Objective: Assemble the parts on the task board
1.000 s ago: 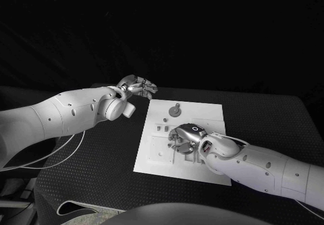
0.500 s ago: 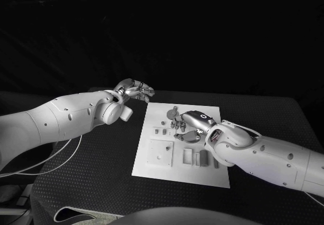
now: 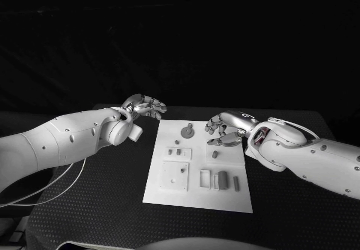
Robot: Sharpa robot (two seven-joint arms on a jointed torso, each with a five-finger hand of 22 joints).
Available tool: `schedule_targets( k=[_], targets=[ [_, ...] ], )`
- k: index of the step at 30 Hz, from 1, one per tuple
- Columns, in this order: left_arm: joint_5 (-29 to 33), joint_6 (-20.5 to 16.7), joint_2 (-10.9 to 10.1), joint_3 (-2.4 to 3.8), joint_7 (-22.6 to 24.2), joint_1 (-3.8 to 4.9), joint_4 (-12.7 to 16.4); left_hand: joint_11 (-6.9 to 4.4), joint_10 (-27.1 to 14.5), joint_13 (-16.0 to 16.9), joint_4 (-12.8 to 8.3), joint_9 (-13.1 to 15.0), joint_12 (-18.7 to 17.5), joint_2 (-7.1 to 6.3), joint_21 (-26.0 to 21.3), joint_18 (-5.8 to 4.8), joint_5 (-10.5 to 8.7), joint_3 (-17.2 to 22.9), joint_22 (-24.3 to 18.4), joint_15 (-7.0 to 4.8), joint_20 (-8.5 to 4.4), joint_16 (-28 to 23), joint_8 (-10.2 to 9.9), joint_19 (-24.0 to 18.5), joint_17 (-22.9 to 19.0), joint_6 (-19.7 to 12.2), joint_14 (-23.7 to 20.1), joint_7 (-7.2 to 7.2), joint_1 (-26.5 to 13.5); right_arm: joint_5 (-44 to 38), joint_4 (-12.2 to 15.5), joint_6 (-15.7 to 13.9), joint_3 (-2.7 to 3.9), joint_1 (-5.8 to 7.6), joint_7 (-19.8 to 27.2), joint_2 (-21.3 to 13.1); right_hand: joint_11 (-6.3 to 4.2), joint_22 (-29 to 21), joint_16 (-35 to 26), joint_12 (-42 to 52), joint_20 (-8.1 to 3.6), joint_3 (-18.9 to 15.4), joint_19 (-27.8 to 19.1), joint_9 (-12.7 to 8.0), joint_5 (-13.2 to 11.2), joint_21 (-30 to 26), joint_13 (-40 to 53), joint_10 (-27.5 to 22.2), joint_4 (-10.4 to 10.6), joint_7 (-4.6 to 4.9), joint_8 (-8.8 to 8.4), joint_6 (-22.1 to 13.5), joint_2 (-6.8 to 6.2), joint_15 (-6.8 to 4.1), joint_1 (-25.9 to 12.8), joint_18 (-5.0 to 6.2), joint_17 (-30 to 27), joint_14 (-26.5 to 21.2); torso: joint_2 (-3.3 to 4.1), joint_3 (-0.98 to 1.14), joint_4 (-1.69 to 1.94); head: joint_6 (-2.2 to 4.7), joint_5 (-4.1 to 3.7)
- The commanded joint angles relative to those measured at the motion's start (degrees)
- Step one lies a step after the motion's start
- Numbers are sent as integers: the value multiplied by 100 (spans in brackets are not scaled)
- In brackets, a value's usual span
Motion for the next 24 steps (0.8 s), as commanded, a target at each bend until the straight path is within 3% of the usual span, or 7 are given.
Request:
schedule_targets(
  k=[1,5,11,24],
  targets=[
    [33,88,30,5,79,8,-2,-10,-12,-4,5,-5,18,4,-23,-1,-9,-37,-6,-11,5,-26,22,19,9,-39,36,3,-70,-637,-162,773,-7,-5,-225,55,16,155,236,-74,-42,50,35,-3,35,174,-23,-150,147,-36,15,-112,-128,19,-38,119,17,-3,3,2,11,29,-30],
    [33,97,37,5,79,7,-8,-11,-12,-4,5,-5,18,4,-23,-1,-9,-37,-6,-11,5,-28,23,19,11,-39,35,2,-72,-887,-352,885,-61,-10,-293,152,75,150,416,-102,-70,117,20,-11,31,314,-67,-343,313,-73,3,-205,-260,78,-37,119,-37,-22,7,1,17,38,-53],
    [33,94,44,5,83,7,-23,-11,-12,-4,6,-6,18,7,-24,-2,-9,-38,-6,-10,6,-30,24,19,13,-39,35,2,-73,-1096,-421,1113,-142,-29,-424,176,95,145,532,-88,-68,141,-34,-7,27,393,-88,-434,393,-102,18,-249,-311,100,-2,119,-101,-83,8,-3,27,29,-86],
    [33,90,47,5,77,7,-29,-11,-12,-5,9,-8,18,18,-25,-1,-7,-37,-5,-10,5,-36,26,20,20,-42,35,2,-75,-1301,-513,1146,-202,-80,-458,229,110,139,688,-27,-69,156,-75,26,25,490,-66,-388,374,-42,103,-187,-216,114,125,119,-219,-135,6,-6,12,12,-94]
  ],
)
